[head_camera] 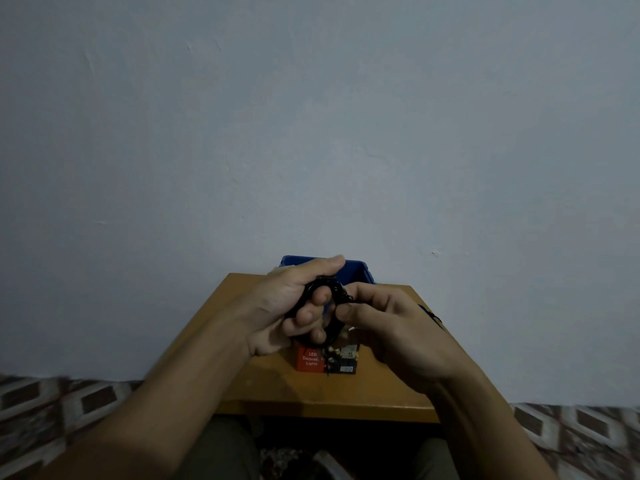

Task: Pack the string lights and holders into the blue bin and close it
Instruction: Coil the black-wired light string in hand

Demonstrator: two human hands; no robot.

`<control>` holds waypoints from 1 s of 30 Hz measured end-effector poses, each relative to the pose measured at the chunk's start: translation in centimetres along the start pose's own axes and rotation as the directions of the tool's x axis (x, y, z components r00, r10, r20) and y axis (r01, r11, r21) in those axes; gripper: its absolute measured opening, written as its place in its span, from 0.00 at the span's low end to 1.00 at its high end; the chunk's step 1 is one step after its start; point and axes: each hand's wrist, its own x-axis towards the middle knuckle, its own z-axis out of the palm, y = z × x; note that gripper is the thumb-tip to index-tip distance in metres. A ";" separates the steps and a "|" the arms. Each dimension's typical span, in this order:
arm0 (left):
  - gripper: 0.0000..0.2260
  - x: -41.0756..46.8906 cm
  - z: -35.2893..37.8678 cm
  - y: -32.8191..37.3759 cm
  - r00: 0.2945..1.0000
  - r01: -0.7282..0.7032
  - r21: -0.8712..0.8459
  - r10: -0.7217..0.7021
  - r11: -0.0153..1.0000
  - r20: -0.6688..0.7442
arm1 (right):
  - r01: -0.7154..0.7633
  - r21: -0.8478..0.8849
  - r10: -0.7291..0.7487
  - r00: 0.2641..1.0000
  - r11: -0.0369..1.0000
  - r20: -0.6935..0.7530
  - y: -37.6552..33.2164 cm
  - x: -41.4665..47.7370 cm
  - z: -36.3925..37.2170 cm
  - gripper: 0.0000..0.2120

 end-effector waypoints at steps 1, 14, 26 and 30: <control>0.22 0.0 0.1 0.1 1.000 -0.010 0.003 0.010 1.000 -0.026 | 0.010 0.007 -0.010 1.000 1.000 -0.013 0.1 0.0 0.0 0.13; 0.23 0.7 1.9 0.7 0.933 -0.132 0.083 0.152 0.988 -0.326 | 0.083 -0.018 -0.085 0.979 0.996 -0.186 0.5 0.5 0.3 0.08; 0.23 1.4 1.4 0.0 0.903 -0.145 0.260 0.234 0.955 -0.360 | 0.013 -0.047 -0.021 0.984 0.999 -0.175 0.7 0.6 -1.1 0.08; 0.16 2.1 0.4 -0.3 0.971 -0.070 0.135 0.098 0.988 -0.217 | -0.061 -0.019 0.057 0.980 0.998 -0.189 1.5 1.3 -1.7 0.08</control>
